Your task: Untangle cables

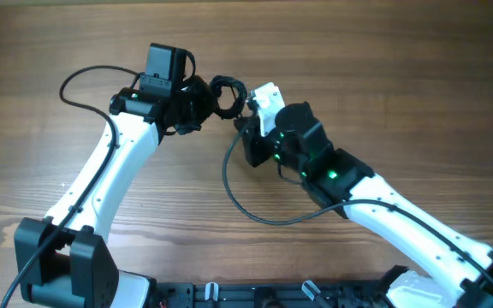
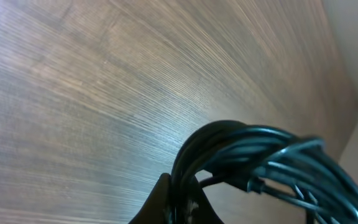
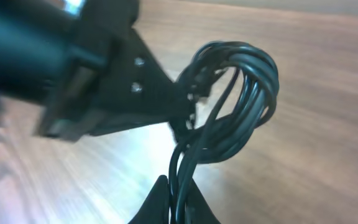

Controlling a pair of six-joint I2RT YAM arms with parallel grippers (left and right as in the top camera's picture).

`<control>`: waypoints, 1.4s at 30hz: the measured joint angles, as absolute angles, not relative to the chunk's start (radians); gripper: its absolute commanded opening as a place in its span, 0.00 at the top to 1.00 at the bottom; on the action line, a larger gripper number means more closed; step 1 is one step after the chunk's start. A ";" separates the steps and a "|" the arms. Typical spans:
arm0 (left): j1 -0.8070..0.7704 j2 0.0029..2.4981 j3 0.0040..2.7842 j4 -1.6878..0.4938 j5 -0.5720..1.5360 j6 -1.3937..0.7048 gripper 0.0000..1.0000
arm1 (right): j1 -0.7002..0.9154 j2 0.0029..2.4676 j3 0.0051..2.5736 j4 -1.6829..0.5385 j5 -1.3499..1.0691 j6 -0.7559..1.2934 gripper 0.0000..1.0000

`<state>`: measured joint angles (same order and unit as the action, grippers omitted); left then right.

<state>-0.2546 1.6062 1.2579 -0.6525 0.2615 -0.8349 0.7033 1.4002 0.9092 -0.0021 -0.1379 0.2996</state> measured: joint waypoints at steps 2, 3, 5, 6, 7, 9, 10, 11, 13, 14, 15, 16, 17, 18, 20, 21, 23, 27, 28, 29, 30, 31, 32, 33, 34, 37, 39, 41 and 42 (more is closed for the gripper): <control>-0.257 1.606 1.258 -0.651 0.264 -0.745 0.96 | 0.690 1.383 0.909 -0.015 -0.204 0.339 0.96; -0.262 1.606 1.258 -0.651 0.263 -0.710 0.96 | 0.681 1.382 0.909 -0.017 -0.240 0.359 0.96; -0.285 1.606 1.258 -0.646 0.255 -0.637 0.96 | 0.664 1.380 0.909 -0.023 -0.292 0.403 0.96; -0.306 1.606 1.258 -0.641 0.245 -0.604 0.96 | 0.657 1.380 0.909 -0.023 -0.305 0.417 0.96; -0.324 1.606 1.258 -0.634 0.238 -0.587 0.96 | 0.649 1.378 0.909 -0.023 -0.307 0.428 0.96; -0.345 1.606 1.258 -0.624 0.229 -0.570 0.96 | 0.628 1.373 0.909 -0.023 -0.279 0.474 0.95; -0.376 1.606 1.258 -0.620 0.224 -0.562 0.96 | 0.617 1.370 0.909 -0.023 -0.250 0.506 0.96; -0.387 1.606 1.258 -0.621 0.221 -0.559 0.96 | 0.614 1.369 0.909 -0.023 -0.216 0.527 0.95; -0.397 1.606 1.258 -0.623 0.221 -0.557 0.96 | 0.613 1.368 0.909 -0.023 -0.170 0.550 0.96; -0.399 1.606 1.258 -0.625 0.223 -0.552 0.96 | 0.613 1.368 0.909 -0.023 -0.148 0.558 0.95; -0.399 1.606 1.258 -0.625 0.228 -0.543 0.96 | 0.613 1.368 0.909 -0.023 -0.134 0.564 0.96; -0.399 1.606 1.258 -0.621 0.237 -0.531 0.96 | 0.613 1.368 0.909 -0.023 -0.125 0.569 0.96; -0.399 1.606 1.258 -0.612 0.249 -0.517 0.96 | 0.613 1.368 0.909 -0.023 -0.114 0.573 0.96; -0.399 1.605 1.258 -0.606 0.260 -0.505 0.96 | 0.613 1.368 0.909 -0.023 -0.107 0.576 0.96; -0.399 1.591 1.258 -0.606 0.284 -0.466 0.96 | 0.613 1.369 0.909 -0.023 -0.081 0.579 0.95; -0.399 1.581 1.258 -0.606 0.291 -0.453 0.96 | 0.613 1.369 0.909 -0.023 -0.075 0.582 0.95; -0.400 1.547 1.258 -0.606 0.318 -0.418 0.96 | 0.613 1.371 0.909 -0.023 -0.066 0.589 0.95; -0.399 1.508 1.258 -0.611 0.352 -0.371 0.96 | 0.613 1.377 0.909 -0.023 -0.055 0.602 0.95; -0.399 1.508 1.258 -0.613 0.363 -0.356 0.96 | 0.613 1.377 0.909 -0.025 -0.054 0.602 0.95; -0.399 1.508 1.258 -0.617 0.371 -0.341 0.96 | 0.613 1.377 0.909 -0.027 -0.054 0.602 0.95; -0.399 1.508 1.258 -0.628 0.394 -0.301 0.96 | 0.613 1.377 0.909 -0.031 -0.054 0.602 0.95; -0.399 1.508 1.258 -0.633 0.411 -0.270 0.96 | 0.613 1.377 0.909 -0.034 -0.051 0.603 0.95; -0.399 1.508 1.258 -0.640 0.436 -0.227 0.96 | 0.612 1.377 0.909 -0.040 -0.047 0.603 0.95; -0.401 1.507 1.258 -0.646 0.470 -0.168 0.96 | 0.611 1.377 0.909 -0.044 -0.044 0.605 0.95; -0.404 1.507 1.258 -0.651 0.492 -0.133 0.96 | 0.610 1.378 0.909 -0.046 -0.040 0.605 0.94; -0.414 1.507 1.258 -0.678 0.572 -0.032 0.96 | 0.609 1.388 0.907 -0.052 -0.019 0.605 0.84; -0.413 1.504 1.258 -0.685 0.643 0.010 0.96 | 0.609 1.391 0.907 -0.052 -0.001 0.606 0.53; -0.401 1.488 1.258 -0.691 0.683 0.051 0.96 | 0.601 1.390 0.905 -0.057 0.000 0.601 0.28; -0.381 1.486 1.258 -0.693 0.671 0.064 0.96 | 0.601 1.385 0.905 -0.057 -0.004 0.601 0.23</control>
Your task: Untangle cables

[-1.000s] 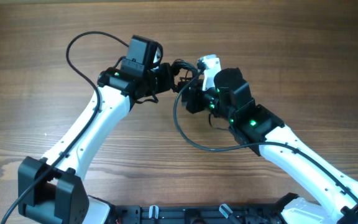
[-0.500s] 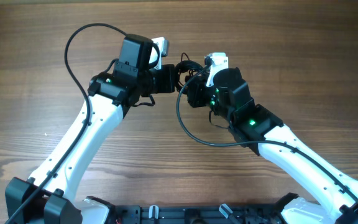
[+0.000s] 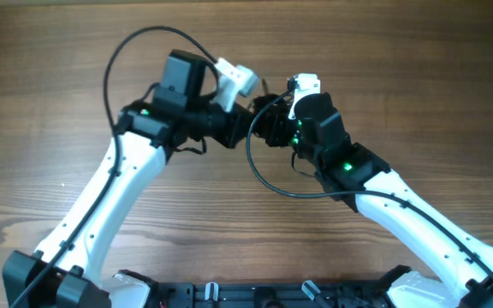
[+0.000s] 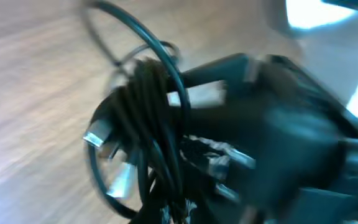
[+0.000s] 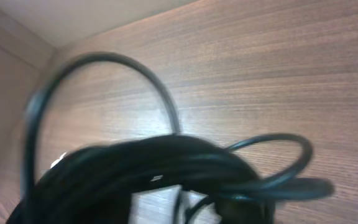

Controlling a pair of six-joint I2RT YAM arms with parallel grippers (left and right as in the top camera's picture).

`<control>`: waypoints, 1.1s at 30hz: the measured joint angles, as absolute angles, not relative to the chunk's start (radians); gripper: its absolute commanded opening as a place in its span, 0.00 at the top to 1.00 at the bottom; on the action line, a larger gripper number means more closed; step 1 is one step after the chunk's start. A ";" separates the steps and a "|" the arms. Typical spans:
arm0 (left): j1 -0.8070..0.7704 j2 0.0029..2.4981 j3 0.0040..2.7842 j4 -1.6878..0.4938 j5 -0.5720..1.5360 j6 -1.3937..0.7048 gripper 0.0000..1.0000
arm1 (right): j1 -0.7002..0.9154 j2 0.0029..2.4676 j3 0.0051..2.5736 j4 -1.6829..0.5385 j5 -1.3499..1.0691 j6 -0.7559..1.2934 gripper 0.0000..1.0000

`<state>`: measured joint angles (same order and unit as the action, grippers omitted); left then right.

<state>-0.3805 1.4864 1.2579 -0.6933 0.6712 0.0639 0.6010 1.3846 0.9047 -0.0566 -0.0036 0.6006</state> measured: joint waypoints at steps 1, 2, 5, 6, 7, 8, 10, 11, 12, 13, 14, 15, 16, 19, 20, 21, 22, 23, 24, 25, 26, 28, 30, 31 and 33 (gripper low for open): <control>-0.349 1.487 1.259 -0.717 0.682 0.073 0.96 | 0.604 1.380 0.904 -0.053 0.002 0.603 0.13; -0.337 1.481 1.260 -0.757 0.703 0.078 0.96 | 0.600 1.380 0.904 -0.051 0.004 0.599 0.00; -0.268 1.467 1.260 -0.770 0.801 0.094 0.96 | 0.593 1.365 0.904 -0.038 -0.014 0.601 0.00; -0.241 1.467 1.260 -0.770 0.809 0.096 0.96 | 0.595 1.346 0.904 -0.046 -0.031 0.601 0.00; -0.209 1.467 1.260 -0.771 0.809 0.096 0.96 | 0.596 1.318 0.904 -0.069 -0.047 0.597 0.00; -0.183 1.467 1.260 -0.770 0.807 0.092 0.96 | 0.593 1.275 0.905 -0.108 -0.060 0.587 0.00; -0.126 1.467 1.260 -0.771 0.784 0.058 0.96 | 0.566 1.193 0.907 -0.173 -0.078 0.566 0.00; -0.107 1.467 1.260 -0.770 0.767 0.033 0.96 | 0.526 1.139 0.908 -0.231 -0.086 0.553 0.00; -0.089 1.467 1.260 -0.771 0.746 0.000 0.96 | 0.484 1.103 0.908 -0.255 -0.089 0.548 0.00; -0.084 1.467 1.260 -0.767 0.737 -0.014 0.96 | 0.446 1.079 0.908 -0.277 -0.096 0.532 0.00; -0.084 1.467 1.260 -0.762 0.733 -0.023 0.96 | 0.413 1.059 0.908 -0.294 -0.105 0.513 0.00; -0.084 1.467 1.260 -0.754 0.735 -0.031 0.96 | 0.371 1.040 0.908 -0.309 -0.130 0.482 0.00; -0.084 1.467 1.260 -0.744 0.759 -0.023 0.96 | 0.332 1.031 0.908 -0.326 -0.167 0.445 0.00; -0.084 1.467 1.260 -0.784 0.958 0.159 0.96 | 0.215 1.067 0.908 -0.350 -0.398 0.332 0.02; -0.087 1.467 1.260 -0.812 1.048 0.261 0.96 | 0.201 1.080 0.908 -0.348 -0.438 0.313 0.04; -0.087 1.467 1.260 -0.828 1.081 0.307 0.96 | 0.188 1.103 0.908 -0.339 -0.509 0.284 0.03; -0.087 1.467 1.260 -0.842 1.098 0.341 0.96 | 0.179 1.124 0.908 -0.319 -0.587 0.258 0.04; -0.087 1.467 1.260 -0.859 1.121 0.381 0.96 | 0.175 1.156 0.909 -0.296 -0.690 0.223 0.04; -0.087 1.467 1.260 -0.868 1.143 0.413 0.96 | 0.174 1.196 0.910 -0.292 -0.781 0.175 0.09; -0.087 1.467 1.260 -0.876 1.160 0.442 0.96 | 0.174 1.239 0.910 -0.291 -0.861 0.108 0.15; -0.087 1.467 1.260 -0.885 1.183 0.467 0.96 | 0.174 1.271 0.910 -0.283 -0.909 0.059 0.16; -0.087 1.467 1.260 -0.903 1.218 0.504 0.96 | 0.173 1.332 0.910 -0.223 -0.976 -0.006 0.20; -0.087 1.467 1.260 -0.931 1.244 0.530 0.96 | 0.165 1.373 0.909 -0.173 -1.016 -0.043 0.20; -0.087 1.467 1.260 -0.944 1.251 0.538 0.96 | 0.154 1.385 0.908 -0.123 -1.029 -0.047 0.20; -0.087 1.467 1.260 -0.969 1.263 0.545 0.96 | 0.129 1.391 0.908 -0.081 -1.040 -0.047 0.21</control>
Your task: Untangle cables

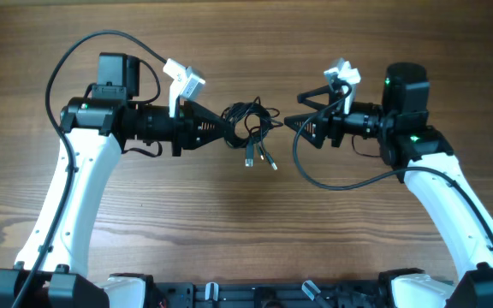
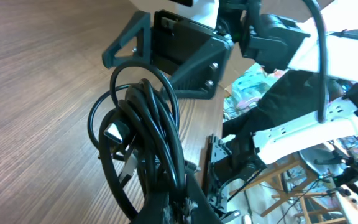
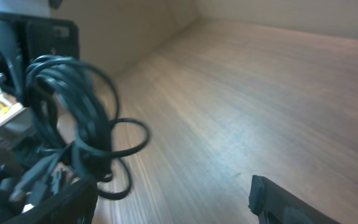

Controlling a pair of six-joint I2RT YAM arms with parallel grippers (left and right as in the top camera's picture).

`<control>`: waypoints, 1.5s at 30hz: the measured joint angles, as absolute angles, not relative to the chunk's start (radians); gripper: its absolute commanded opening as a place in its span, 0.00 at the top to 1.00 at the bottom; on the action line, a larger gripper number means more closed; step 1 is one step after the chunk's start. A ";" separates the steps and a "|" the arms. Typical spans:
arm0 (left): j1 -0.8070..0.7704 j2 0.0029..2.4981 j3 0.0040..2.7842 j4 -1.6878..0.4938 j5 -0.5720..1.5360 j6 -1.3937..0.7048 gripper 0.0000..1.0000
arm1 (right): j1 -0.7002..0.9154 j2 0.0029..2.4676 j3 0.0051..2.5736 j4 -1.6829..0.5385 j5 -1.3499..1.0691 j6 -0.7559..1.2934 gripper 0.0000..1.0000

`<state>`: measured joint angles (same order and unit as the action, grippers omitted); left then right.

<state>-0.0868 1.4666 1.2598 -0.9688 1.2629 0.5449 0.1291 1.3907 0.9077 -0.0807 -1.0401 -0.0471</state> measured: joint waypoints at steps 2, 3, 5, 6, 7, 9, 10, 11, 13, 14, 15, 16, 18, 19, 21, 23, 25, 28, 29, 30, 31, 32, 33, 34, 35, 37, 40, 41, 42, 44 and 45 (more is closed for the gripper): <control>-0.087 1.467 1.260 -0.973 1.291 0.548 0.96 | 0.115 1.391 0.908 -0.077 -1.039 -0.047 0.21; -0.087 1.467 1.260 -0.973 1.301 0.549 0.96 | 0.115 1.391 0.908 -0.078 -1.039 -0.047 0.21; -0.087 1.467 1.260 -0.973 1.329 0.549 0.96 | 0.115 1.391 0.908 -0.086 -1.039 -0.047 0.21; -0.087 1.467 1.260 -0.973 1.339 0.549 0.96 | 0.115 1.391 0.908 -0.097 -1.039 -0.047 0.21; -0.087 1.467 1.260 -0.965 1.358 0.547 0.96 | 0.115 1.391 0.908 -0.110 -1.039 -0.047 0.21; -0.087 1.467 1.259 -0.925 1.393 0.524 0.96 | 0.115 1.391 0.908 -0.134 -1.039 -0.051 0.21; -0.087 1.467 1.258 -0.854 1.428 0.477 0.96 | 0.115 1.391 0.908 -0.150 -1.039 -0.056 0.21; -0.087 1.467 1.256 -0.803 1.451 0.424 0.96 | 0.115 1.391 0.908 -0.151 -1.039 -0.066 0.21; -0.087 1.467 1.254 -0.699 1.470 0.307 0.96 | 0.115 1.391 0.907 -0.153 -1.039 -0.075 0.21; -0.087 1.467 1.254 -0.671 1.472 0.270 0.96 | 0.115 1.391 0.907 -0.155 -1.039 -0.076 0.21; -0.087 1.467 1.254 -0.653 1.467 0.221 0.96 | 0.116 1.391 0.907 -0.152 -1.039 -0.076 0.21; -0.087 1.467 1.254 -0.649 1.462 0.199 0.96 | 0.119 1.391 0.906 -0.147 -1.040 -0.076 0.21; -0.087 1.467 1.254 -0.646 1.448 0.166 0.96 | 0.135 1.391 0.905 -0.115 -1.061 -0.076 0.21; -0.087 1.467 1.254 -0.646 1.444 0.157 0.96 | 0.146 1.391 0.905 -0.093 -1.070 -0.076 0.21; -0.087 1.467 1.254 -0.646 1.437 0.142 0.96 | 0.168 1.391 0.905 -0.043 -1.095 -0.085 0.24; -0.087 1.467 1.254 -0.646 1.437 0.136 0.96 | 0.184 1.391 0.904 -0.006 -1.142 -0.117 0.36; -0.087 1.467 1.254 -0.646 1.436 0.134 0.96 | 0.191 1.391 0.904 0.011 -1.178 -0.154 0.62; -0.087 1.467 1.254 -0.647 1.437 0.129 0.96 | 0.194 1.391 0.904 0.046 -1.214 -0.205 0.88; -0.087 1.467 1.254 -0.646 1.436 0.128 0.96 | 0.194 1.391 0.904 0.060 -1.228 -0.214 0.96; -0.087 1.467 1.254 -0.646 1.436 0.128 0.96 | 0.194 1.391 0.904 0.076 -1.244 -0.228 0.96; -0.087 1.467 1.254 -0.646 1.438 0.128 0.96 | 0.194 1.391 0.904 0.088 -1.258 -0.237 0.96; -0.086 1.467 1.254 -0.646 1.438 0.128 0.96 | 0.194 1.391 0.904 0.095 -1.263 -0.237 0.96; -0.087 1.467 1.254 -0.646 1.438 0.128 0.96 | 0.195 1.391 0.904 0.103 -1.264 -0.236 0.96; -0.089 1.467 1.254 -0.646 1.438 0.128 0.96 | 0.198 1.391 0.904 0.108 -1.250 -0.221 0.96; -0.094 1.467 1.254 -0.646 1.437 0.128 0.96 | 0.202 1.391 0.904 0.110 -1.210 -0.186 0.96; -0.125 1.467 1.254 -0.643 1.422 0.128 0.96 | 0.215 1.391 0.904 0.105 -1.031 -0.041 0.96; -0.174 1.467 1.254 -0.639 1.384 0.128 0.96 | 0.234 1.391 0.904 0.035 -0.567 0.284 0.96; -0.201 1.470 1.254 -0.639 1.369 0.128 0.96 | 0.236 1.391 0.904 0.013 -0.447 0.344 0.96; -0.213 1.470 1.254 -0.639 1.370 0.128 0.96 | 0.235 1.391 0.904 -0.019 -0.347 0.395 0.96; -0.233 1.470 1.254 -0.639 1.370 0.128 0.96 | 0.232 1.391 0.904 -0.085 -0.185 0.462 0.96; -0.240 1.470 1.254 -0.640 1.369 0.128 0.96 | 0.232 1.391 0.904 -0.117 -0.120 0.488 0.96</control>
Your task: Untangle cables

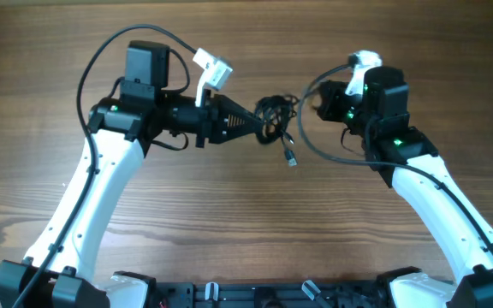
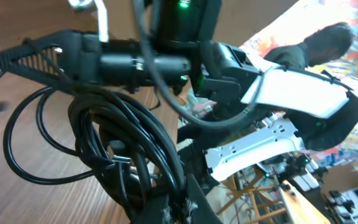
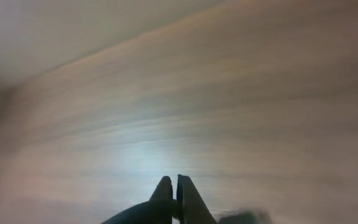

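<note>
A tangled bundle of black cables (image 1: 274, 111) hangs in the air over the middle of the table. My left gripper (image 1: 262, 121) is shut on it from the left. In the left wrist view the coils (image 2: 123, 143) rise out of the shut left gripper (image 2: 178, 208). One plug (image 1: 291, 159) dangles below the bundle. My right gripper (image 1: 315, 103) is just right of the bundle. In the blurred right wrist view the right gripper (image 3: 174, 183) is shut with only wood showing beyond its fingers.
The wooden table (image 1: 229, 222) lies under both arms. A black service cable (image 1: 305, 137) loops off the right arm close to the bundle, and another (image 1: 101, 60) arcs over the left arm. Beyond the table the left wrist view shows a cluttered room (image 2: 328, 155).
The left gripper has carried the bundle a little right and farther back. The right gripper, open and apart before, is now shut, closer to the bundle and facing the tabletop.
At first both grippers were shut on the bundle, close together at the far middle. They were still pressed together on it later. Then the right gripper stood open and apart while the left alone held the bundle. Now the right gripper is shut beside it.
</note>
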Controlling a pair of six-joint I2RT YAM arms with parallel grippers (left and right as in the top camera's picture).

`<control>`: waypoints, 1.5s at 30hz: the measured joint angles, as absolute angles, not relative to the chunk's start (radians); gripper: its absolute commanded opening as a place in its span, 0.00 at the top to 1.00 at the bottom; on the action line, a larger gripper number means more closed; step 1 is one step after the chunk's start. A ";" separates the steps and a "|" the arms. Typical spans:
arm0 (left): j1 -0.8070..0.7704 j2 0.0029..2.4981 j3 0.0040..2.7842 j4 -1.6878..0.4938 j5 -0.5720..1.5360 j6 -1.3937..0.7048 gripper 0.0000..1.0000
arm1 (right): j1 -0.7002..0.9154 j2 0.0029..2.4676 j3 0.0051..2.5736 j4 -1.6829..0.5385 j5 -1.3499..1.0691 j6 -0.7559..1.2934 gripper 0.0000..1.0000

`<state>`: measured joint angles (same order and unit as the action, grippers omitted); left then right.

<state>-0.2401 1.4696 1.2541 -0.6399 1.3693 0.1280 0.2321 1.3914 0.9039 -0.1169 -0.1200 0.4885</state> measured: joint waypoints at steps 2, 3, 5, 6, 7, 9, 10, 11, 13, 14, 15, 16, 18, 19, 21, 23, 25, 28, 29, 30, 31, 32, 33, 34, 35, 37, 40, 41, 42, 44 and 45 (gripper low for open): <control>-0.247 1.470 1.254 -0.640 1.361 0.128 0.96 | 0.232 1.391 0.904 -0.183 -0.022 0.521 0.90; -0.248 1.470 1.254 -0.640 1.346 0.127 0.96 | 0.232 1.391 0.904 -0.228 0.027 0.535 0.73; -0.248 1.470 1.254 -0.643 1.322 0.125 0.96 | 0.230 1.391 0.904 -0.260 0.070 0.548 0.39; -0.248 1.470 1.254 -0.643 1.306 0.125 0.96 | 0.221 1.392 0.904 -0.283 0.081 0.534 0.27; -0.248 1.470 1.254 -0.644 1.302 0.125 0.96 | 0.217 1.392 0.904 -0.289 0.070 0.503 0.16; -0.248 1.470 1.254 -0.644 1.279 0.125 0.96 | 0.214 1.391 0.904 -0.310 0.025 0.414 0.00; -0.248 1.470 1.254 -0.644 1.268 0.125 0.96 | 0.214 1.391 0.904 -0.322 -0.003 0.367 0.00; -0.248 1.470 1.254 -0.644 1.258 0.125 0.96 | 0.214 1.390 0.904 -0.331 -0.026 0.327 0.00; -0.248 1.470 1.254 -0.644 1.241 0.125 0.96 | 0.214 1.371 0.904 -0.352 -0.068 0.236 0.00; -0.248 1.469 1.254 -0.644 1.232 0.125 0.96 | 0.214 1.352 0.904 -0.356 -0.080 0.213 0.00; -0.248 1.470 1.254 -0.644 1.219 0.125 0.96 | 0.214 1.313 0.904 -0.355 -0.095 0.188 0.00; -0.248 1.470 1.254 -0.643 1.201 0.127 0.96 | 0.214 1.277 0.904 -0.352 -0.111 0.175 0.00; -0.248 1.469 1.254 -0.644 1.156 0.152 0.96 | 0.214 1.194 0.904 -0.310 -0.149 0.175 0.01; -0.248 1.470 1.254 -0.644 1.122 0.168 0.96 | 0.214 1.163 0.904 -0.287 -0.171 0.187 0.05; -0.250 1.470 1.254 -0.644 1.083 0.198 0.96 | 0.214 1.134 0.904 -0.237 -0.232 0.224 0.13; -0.263 1.470 1.254 -0.630 1.016 0.261 0.96 | 0.214 1.145 0.904 -0.202 -0.317 0.305 0.19; -0.276 1.469 1.254 -0.621 0.974 0.288 0.96 | 0.214 1.172 0.904 -0.177 -0.370 0.358 0.23; -0.306 1.469 1.254 -0.621 0.939 0.336 0.96 | 0.214 1.258 0.904 -0.101 -0.477 0.408 0.25; -0.320 1.469 1.254 -0.620 0.930 0.364 0.96 | 0.214 1.283 0.904 -0.078 -0.516 0.418 0.25; -0.332 1.469 1.254 -0.621 0.926 0.393 0.96 | 0.214 1.307 0.904 -0.060 -0.552 0.423 0.26; -0.348 1.469 1.254 -0.621 0.920 0.433 0.96 | 0.214 1.337 0.904 -0.044 -0.592 0.428 0.30; -0.359 1.469 1.254 -0.624 0.912 0.459 0.96 | 0.212 1.358 0.904 -0.037 -0.620 0.432 0.39; -0.371 1.469 1.254 -0.625 0.900 0.492 0.96 | 0.205 1.379 0.904 -0.034 -0.648 0.434 0.42; -0.380 1.469 1.254 -0.625 0.889 0.519 0.96 | 0.196 1.397 0.904 -0.035 -0.683 0.434 0.43; -0.390 1.469 1.254 -0.625 0.869 0.554 0.96 | 0.186 1.409 0.904 -0.035 -0.717 0.427 0.43; -0.400 1.469 1.254 -0.627 0.847 0.601 0.96 | 0.168 1.425 0.904 -0.036 -0.808 0.379 0.41; -0.402 1.468 1.254 -0.621 0.824 0.683 0.96 | 0.160 1.442 0.904 -0.065 -0.976 0.255 0.41; -0.401 1.468 1.254 -0.609 0.823 0.704 0.96 | 0.160 1.447 0.904 -0.081 -1.009 0.219 0.38; -0.401 1.468 1.254 -0.599 0.826 0.720 0.96 | 0.160 1.454 0.904 -0.090 -1.036 0.190 0.37; -0.402 1.468 1.254 -0.574 0.848 0.745 0.96 | 0.160 1.466 0.904 -0.093 -1.068 0.148 0.37; -0.402 1.468 1.254 -0.564 0.860 0.752 0.96 | 0.160 1.473 0.904 -0.093 -1.077 0.135 0.37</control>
<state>-0.4015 1.4677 1.2541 -0.5636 0.8600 0.7517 0.1604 1.4731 0.9039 -0.0929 -1.0767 0.1349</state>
